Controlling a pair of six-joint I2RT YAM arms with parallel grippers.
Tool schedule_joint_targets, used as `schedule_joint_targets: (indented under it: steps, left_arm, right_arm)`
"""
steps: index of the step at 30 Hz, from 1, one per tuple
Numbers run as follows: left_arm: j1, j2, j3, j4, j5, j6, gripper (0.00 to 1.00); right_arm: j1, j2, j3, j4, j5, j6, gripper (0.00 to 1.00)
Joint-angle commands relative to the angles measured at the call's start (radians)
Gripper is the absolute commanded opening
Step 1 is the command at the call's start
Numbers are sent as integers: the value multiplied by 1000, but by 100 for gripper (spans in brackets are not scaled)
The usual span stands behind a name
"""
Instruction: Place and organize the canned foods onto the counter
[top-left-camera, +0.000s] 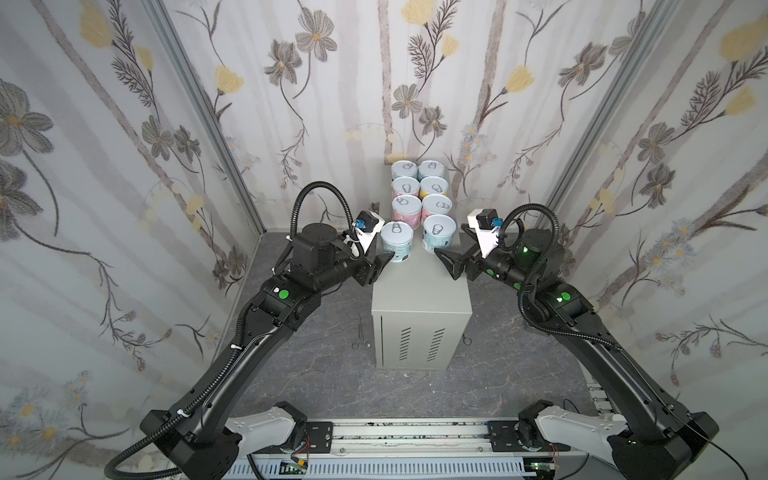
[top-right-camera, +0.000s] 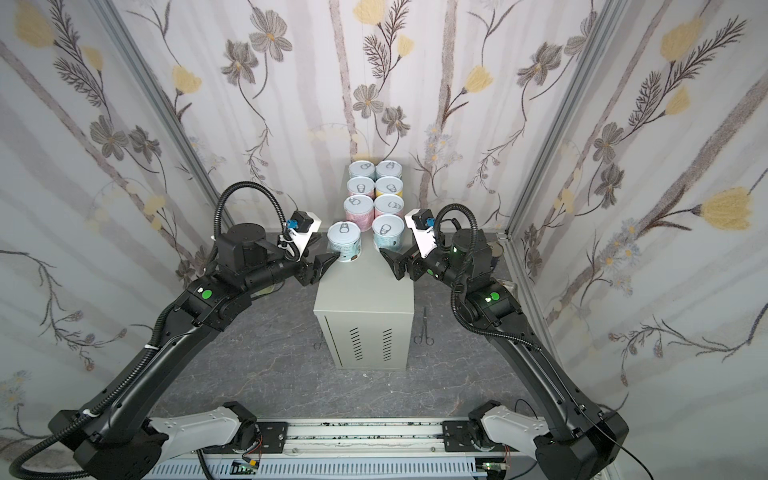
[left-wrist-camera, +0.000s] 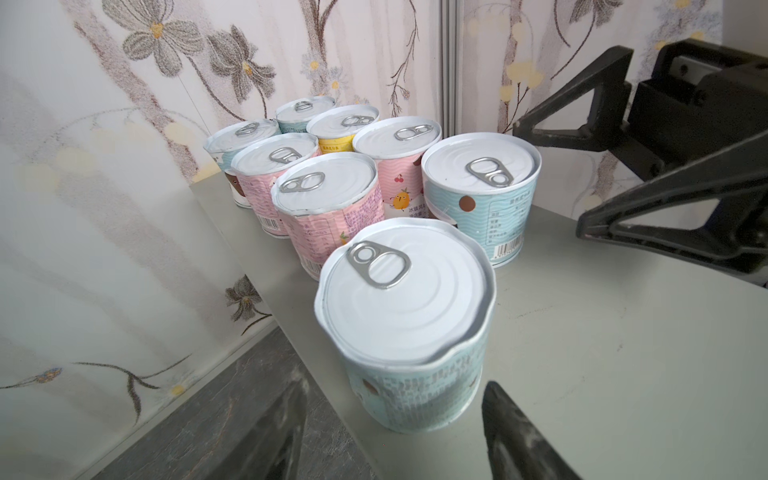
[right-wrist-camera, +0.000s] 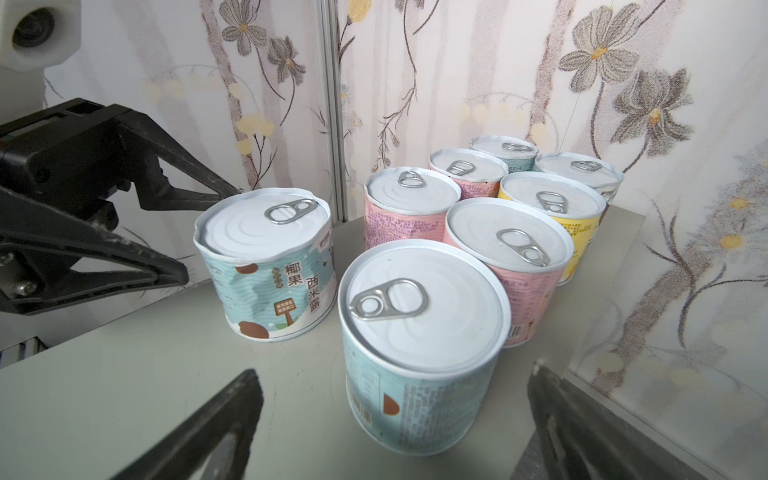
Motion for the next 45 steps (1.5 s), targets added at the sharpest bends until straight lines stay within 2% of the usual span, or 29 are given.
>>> schedule_joint_targets:
  steps: [1,25,45]
  left_arm:
    - [8,12,0,53,55,21,67]
    - [22,81,20,84,104,20,61]
    - [23,125,52,81,128,17,58]
  right_arm:
    - [6,3,9,23,14,-10,99]
    - [25,29,19,24,44,-29,95]
    - [25,22,-3,43,64,-30,96]
